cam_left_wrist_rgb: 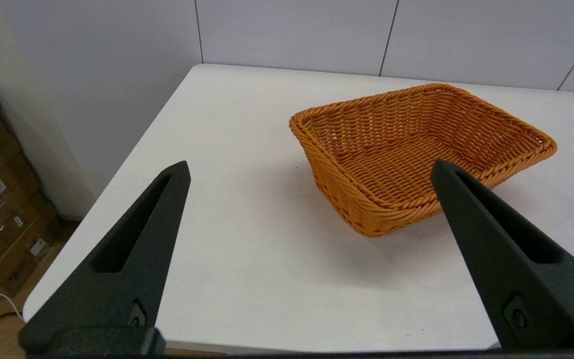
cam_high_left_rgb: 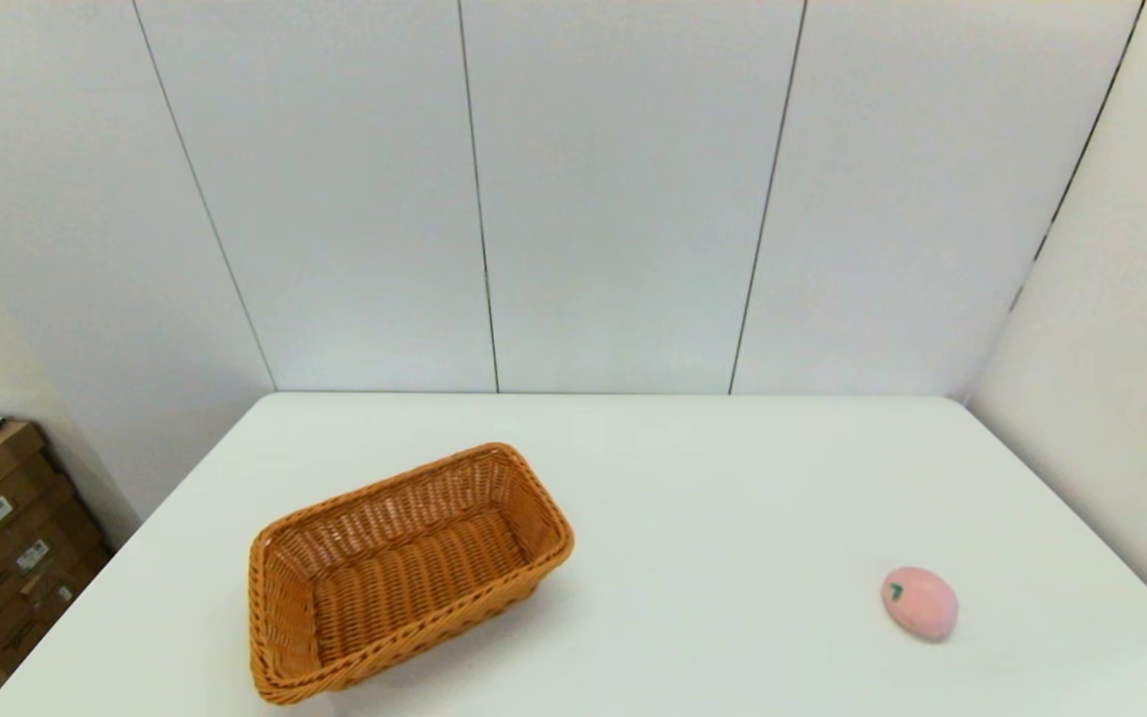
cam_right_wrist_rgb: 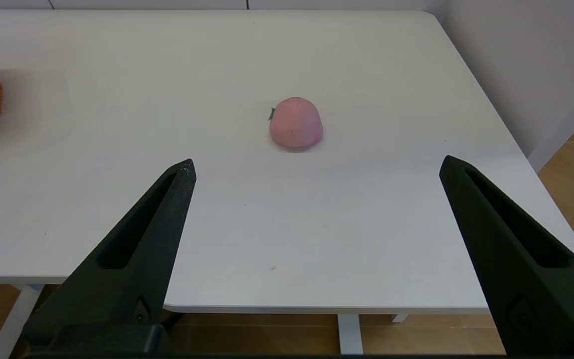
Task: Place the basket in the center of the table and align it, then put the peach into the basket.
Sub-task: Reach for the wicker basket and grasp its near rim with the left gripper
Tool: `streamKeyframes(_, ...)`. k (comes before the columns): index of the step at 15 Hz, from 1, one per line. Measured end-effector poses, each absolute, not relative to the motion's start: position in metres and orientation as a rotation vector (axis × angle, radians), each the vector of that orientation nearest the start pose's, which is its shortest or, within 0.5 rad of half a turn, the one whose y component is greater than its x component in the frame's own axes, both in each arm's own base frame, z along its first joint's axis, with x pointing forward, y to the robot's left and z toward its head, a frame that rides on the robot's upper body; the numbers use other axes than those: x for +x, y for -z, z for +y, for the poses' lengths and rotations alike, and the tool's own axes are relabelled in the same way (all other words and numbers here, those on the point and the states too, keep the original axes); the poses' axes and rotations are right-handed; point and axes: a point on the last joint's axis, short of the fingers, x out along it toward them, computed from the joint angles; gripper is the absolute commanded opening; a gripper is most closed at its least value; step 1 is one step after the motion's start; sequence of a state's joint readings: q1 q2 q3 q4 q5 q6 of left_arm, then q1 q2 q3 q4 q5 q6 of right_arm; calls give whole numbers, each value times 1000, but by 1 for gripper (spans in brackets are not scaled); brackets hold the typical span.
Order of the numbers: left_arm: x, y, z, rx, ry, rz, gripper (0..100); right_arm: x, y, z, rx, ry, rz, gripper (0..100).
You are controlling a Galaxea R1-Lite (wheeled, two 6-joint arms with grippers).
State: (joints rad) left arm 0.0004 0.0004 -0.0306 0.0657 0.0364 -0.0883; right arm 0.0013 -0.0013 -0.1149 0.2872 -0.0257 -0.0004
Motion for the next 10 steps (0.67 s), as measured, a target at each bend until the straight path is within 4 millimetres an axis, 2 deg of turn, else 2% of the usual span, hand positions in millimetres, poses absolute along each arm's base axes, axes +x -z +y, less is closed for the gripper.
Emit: streamKeyframes(10,-25,-77,1,-86,-39,33,100,-34,-77,-1,-3,24,171,100)
